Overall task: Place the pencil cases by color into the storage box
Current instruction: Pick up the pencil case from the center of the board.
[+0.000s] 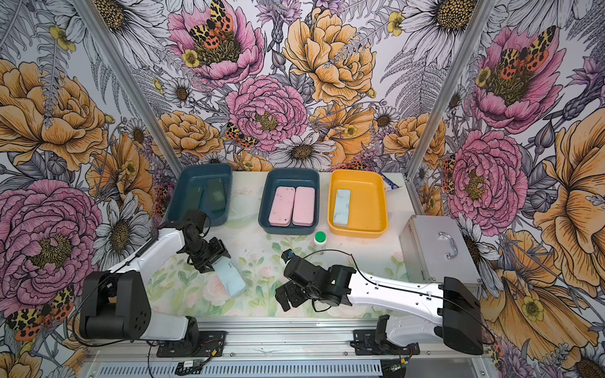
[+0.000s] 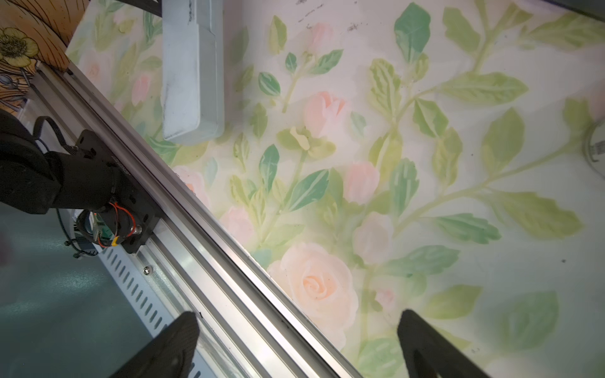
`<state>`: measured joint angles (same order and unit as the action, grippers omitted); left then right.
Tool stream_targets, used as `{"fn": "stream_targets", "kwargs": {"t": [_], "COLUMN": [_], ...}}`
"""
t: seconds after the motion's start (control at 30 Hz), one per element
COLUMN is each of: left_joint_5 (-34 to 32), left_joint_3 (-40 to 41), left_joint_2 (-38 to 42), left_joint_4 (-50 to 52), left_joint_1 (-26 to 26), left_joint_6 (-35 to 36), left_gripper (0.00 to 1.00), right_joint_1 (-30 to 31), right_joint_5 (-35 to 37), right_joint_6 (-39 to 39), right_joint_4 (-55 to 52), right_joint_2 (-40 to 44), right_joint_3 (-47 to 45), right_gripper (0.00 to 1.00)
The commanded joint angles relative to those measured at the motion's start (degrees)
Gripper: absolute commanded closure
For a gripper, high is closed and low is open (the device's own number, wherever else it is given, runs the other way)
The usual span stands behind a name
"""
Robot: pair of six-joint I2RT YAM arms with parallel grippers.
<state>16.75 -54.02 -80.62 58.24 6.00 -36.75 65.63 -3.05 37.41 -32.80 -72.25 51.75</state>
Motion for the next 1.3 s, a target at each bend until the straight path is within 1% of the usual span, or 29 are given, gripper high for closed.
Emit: {"fn": "stream_targets", "kwargs": {"t": [0.0, 0.13, 0.27, 0.33, 0.43, 0.63, 0.8, 0.93, 1.0, 1.27], "left_joint_5": [4.3, 7.3, 9.8, 10.9, 12.7, 14.7, 15.9, 16.9, 17.4, 17.5], "left_joint_3": [-1.6, -0.3, -0.3, -0.2, 0.1, 0.6, 1.7, 2.5, 2.6, 3.6], "left_joint_2": [2.2, 4.8, 6.7, 7.4, 8.0, 10.2, 12.2, 13.0, 13.1, 13.6], "left_joint_4": [-2.6, -6.5, -10.4, -12.2, -15.4, -17.1, -17.2, -17.3, -17.3, -17.3], "left_joint_1": [3.8, 4.6, 5.3, 5.9, 7.8, 9.9, 9.8, 9.9, 9.9, 10.2], "left_joint_6": [-2.1, -4.4, -4.5, -4.4, -4.7, -5.8, -6.4, -6.5, -6.5, -6.7], "left_gripper": [0.36, 0.35, 0.35, 0.35, 0.35, 0.35, 0.35, 0.35, 0.35, 0.35], "right_joint_1": [-2.3, -5.8, -9.4, -10.2, -10.5, -11.2, -11.4, -11.9, -12.0, -11.9], "right_joint_5": [-8.7, -16.1, -21.9, -25.0, -27.4, -26.0, -22.3, -21.5, -21.4, -23.3], "right_joint_6": [-1.7, -1.1, 0.6, 0.9, 1.3, 1.1, 0.5, 0.0, -0.5, -1.8], "right_joint_4": [3.3, 3.5, 3.7, 3.7, 3.5, 3.4, 3.5, 3.5, 3.4, 3.4], "right_joint_2": [-2.0, -4.6, -6.2, -7.3, -9.3, -11.0, -12.3, -14.3, -15.7, -20.5], "right_joint_3": [4.9, 9.3, 11.6, 12.6, 14.2, 14.6, 14.4, 15.1, 15.9, 20.3], "right_gripper": [0.02, 0.03, 0.04, 0.05, 0.05, 0.05, 0.06, 0.07, 0.11, 0.35]}}
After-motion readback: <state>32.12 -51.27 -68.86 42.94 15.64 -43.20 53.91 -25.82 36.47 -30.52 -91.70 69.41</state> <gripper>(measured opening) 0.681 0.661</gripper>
